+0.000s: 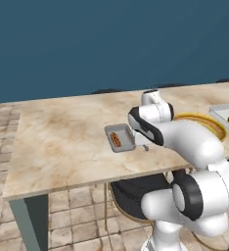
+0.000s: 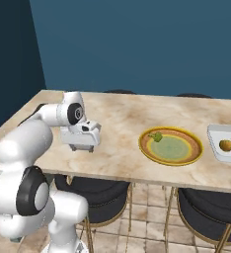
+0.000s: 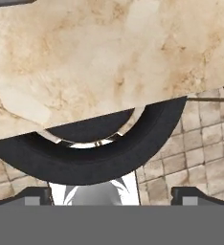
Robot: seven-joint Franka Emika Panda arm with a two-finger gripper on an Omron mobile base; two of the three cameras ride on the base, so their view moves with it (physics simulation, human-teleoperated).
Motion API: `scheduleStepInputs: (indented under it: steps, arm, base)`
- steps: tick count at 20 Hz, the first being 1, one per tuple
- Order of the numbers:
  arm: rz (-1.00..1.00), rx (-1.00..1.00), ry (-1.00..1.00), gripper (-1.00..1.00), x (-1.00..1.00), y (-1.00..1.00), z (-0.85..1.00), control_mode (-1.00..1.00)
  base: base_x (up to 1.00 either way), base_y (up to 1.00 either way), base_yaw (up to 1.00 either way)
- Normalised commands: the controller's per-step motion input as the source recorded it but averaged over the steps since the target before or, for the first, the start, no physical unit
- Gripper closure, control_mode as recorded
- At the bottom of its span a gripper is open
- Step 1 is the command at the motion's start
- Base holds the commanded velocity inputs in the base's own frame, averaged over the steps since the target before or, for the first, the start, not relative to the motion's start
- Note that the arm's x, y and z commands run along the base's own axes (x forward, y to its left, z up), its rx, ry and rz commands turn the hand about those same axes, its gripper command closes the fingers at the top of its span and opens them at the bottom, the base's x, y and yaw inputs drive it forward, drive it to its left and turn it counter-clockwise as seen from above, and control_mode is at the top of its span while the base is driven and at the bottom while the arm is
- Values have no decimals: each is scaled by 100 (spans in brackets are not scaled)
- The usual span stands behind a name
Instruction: Place one cooked food and one vegetable from the large plate to each tupperware container.
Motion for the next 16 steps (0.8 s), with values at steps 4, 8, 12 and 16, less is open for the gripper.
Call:
scheduleStepInputs:
  steps: [4, 8, 12, 16]
  arm:
    - [0, 0, 0, -100, 0, 0, 0, 100]
    - [0, 0, 0, -100, 0, 0, 0, 100]
    - [0, 0, 0, -100, 0, 0, 0, 100]
    - [0, 0, 0, -100, 0, 0, 0, 100]
  base:
    - [5, -87, 4]
    - [17, -86, 7]
    - [49, -36, 8]
    - [67, 37, 0]
